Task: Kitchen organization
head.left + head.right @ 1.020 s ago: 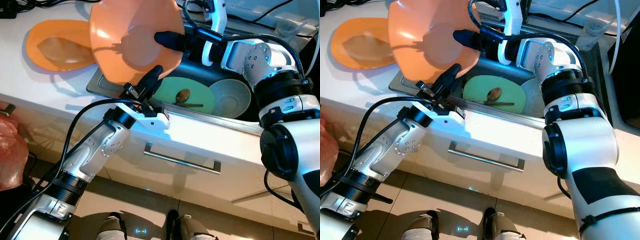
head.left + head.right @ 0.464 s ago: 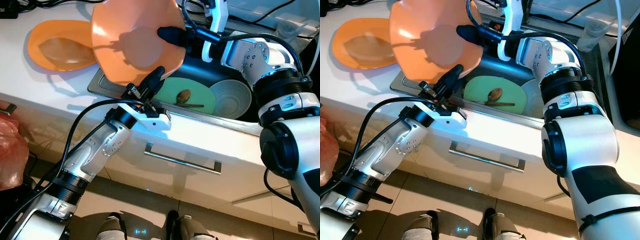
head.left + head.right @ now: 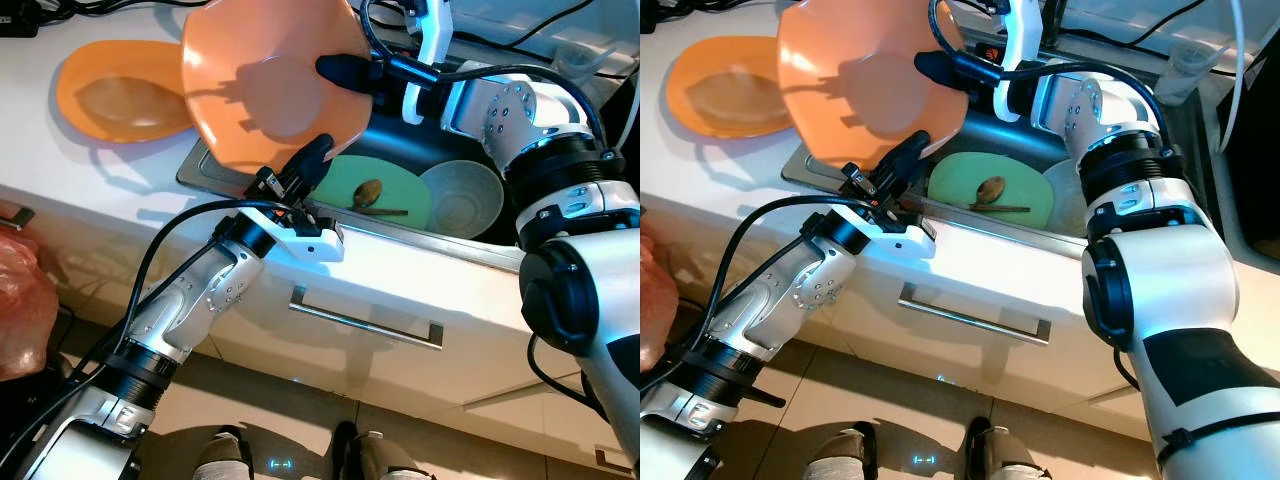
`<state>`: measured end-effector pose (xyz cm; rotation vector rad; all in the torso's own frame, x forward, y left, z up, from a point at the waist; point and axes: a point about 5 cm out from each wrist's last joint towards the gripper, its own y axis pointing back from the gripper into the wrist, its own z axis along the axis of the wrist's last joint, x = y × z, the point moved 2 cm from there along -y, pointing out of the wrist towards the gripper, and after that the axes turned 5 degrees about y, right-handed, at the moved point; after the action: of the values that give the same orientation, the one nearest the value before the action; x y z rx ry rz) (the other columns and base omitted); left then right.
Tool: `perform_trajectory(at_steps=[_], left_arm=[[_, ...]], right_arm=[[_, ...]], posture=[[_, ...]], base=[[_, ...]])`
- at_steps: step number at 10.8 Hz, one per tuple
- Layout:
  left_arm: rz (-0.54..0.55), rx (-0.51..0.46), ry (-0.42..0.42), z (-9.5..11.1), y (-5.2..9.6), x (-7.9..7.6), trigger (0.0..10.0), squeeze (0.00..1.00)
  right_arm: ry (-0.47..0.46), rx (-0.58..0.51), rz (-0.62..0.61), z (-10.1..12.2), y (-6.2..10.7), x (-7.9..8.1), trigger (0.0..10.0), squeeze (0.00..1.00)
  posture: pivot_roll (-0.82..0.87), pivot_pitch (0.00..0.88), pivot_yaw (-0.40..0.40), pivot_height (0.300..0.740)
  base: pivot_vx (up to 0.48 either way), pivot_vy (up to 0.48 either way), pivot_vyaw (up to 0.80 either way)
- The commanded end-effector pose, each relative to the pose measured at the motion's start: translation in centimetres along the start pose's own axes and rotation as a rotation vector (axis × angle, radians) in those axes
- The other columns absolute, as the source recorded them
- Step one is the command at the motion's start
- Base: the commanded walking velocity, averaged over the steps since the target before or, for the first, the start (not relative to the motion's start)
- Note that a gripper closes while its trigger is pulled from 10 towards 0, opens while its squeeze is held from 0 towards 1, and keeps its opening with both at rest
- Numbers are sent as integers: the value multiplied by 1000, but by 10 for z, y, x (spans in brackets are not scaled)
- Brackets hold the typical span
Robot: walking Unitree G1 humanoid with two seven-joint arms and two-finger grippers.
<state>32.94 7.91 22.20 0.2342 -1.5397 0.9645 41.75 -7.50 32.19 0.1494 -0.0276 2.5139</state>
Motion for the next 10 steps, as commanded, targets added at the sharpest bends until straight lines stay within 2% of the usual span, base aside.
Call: perform_trajectory(at_steps=[1,9,10], left_arm=[[-102,-17,65,11,14,-30,0,0],[-89,-9,49,6,13,-28,0,0],[-79,-2,48,4,11,-26,2706,0]], right_arm=[[-52,111,-38,-31,10,-14,0,0],[-76,105,-47,-34,15,-18,0,0],[-77,104,-48,-35,15,-18,0,0]], posture=[[23,240,-123,740],[23,234,-116,740],[23,232,-115,740]], base=[[0,0,0],[0,0,0],[0,0,0]])
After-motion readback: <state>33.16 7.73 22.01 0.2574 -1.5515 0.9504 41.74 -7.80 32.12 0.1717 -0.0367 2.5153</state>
